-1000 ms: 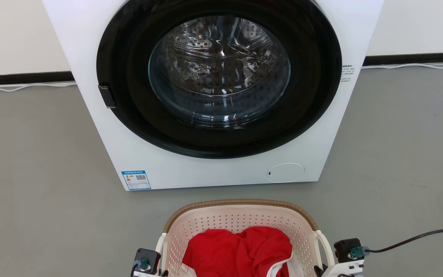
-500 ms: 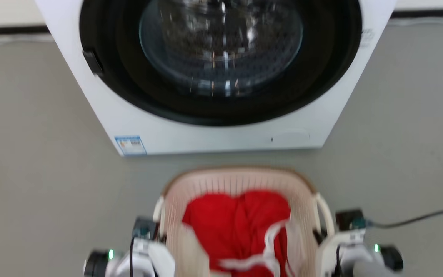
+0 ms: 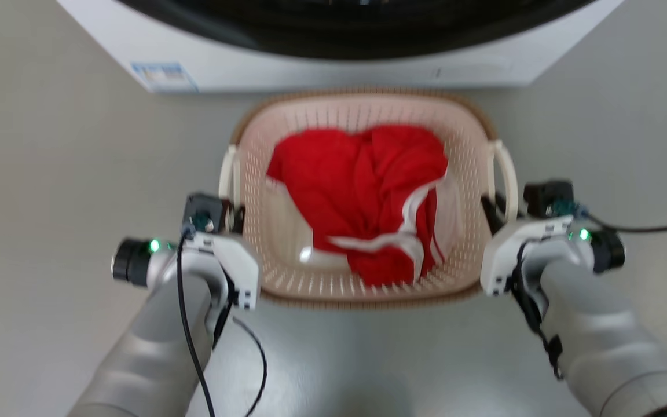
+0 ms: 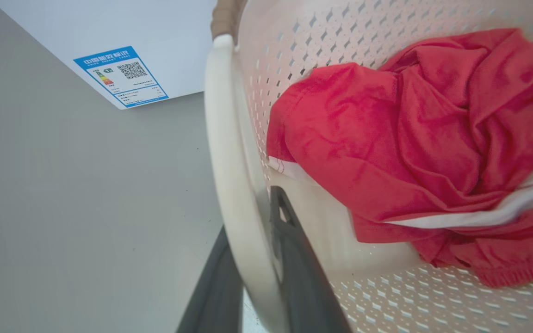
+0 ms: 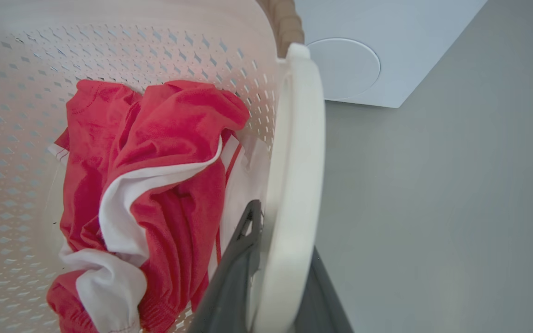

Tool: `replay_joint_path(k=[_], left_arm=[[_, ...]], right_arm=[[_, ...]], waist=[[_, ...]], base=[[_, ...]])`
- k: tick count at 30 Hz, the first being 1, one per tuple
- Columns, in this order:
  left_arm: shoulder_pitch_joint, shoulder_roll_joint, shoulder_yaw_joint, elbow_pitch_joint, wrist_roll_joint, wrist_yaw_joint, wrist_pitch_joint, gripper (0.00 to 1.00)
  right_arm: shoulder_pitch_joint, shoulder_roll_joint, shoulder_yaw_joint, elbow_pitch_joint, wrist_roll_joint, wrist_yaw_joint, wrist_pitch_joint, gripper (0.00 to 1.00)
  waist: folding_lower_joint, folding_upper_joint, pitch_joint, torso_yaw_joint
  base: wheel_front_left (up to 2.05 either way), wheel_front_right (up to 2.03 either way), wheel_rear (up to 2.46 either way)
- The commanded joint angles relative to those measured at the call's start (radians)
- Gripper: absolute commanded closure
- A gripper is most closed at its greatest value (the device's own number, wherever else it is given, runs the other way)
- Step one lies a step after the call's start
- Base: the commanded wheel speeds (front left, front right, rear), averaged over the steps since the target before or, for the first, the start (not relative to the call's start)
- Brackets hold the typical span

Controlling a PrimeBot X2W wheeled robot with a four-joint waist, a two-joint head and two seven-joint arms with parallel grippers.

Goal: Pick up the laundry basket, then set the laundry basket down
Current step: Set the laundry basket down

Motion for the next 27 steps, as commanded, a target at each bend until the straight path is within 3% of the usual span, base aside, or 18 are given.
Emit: replay_joint_path(k=[1,8,15,27], left_arm=[[-0.014,0.025,0.014,-0.015,0.018,-0.004,-0.005,1.0],[-0.076,0.038,0.059,-0.07,0.035,0.0,-0.005,1.0],[-0.081,0.039,0.116,-0.145,0.074,0.01,-0.005,1.0],[-0.066,0.027,0.194,-0.184,0.146,-0.002,-0.005,1.0]], right_arm=[[-0.007,0.009,0.015,-0.015,-0.022,0.008,-0.025,1.0],[-0.05,0.009,-0.115,-0.076,-0.15,0.008,-0.029,1.0],[-0.002,0.009,-0.251,-0.188,-0.279,0.008,-0.029,1.0],[0.032,0.009,-0.289,-0.245,-0.302,0.008,-0.029,1.0]], waist=[[0.0,0.0,0.115,0.011],[0.0,0.0,0.232,0.011],[0.0,0.0,0.273,0.022],[0.0,0.0,0.297,0.021]], base=[[0.0,0.0,0.0],[0.0,0.0,0.0],[0.0,0.0,0.0],[0.0,0.0,0.0]])
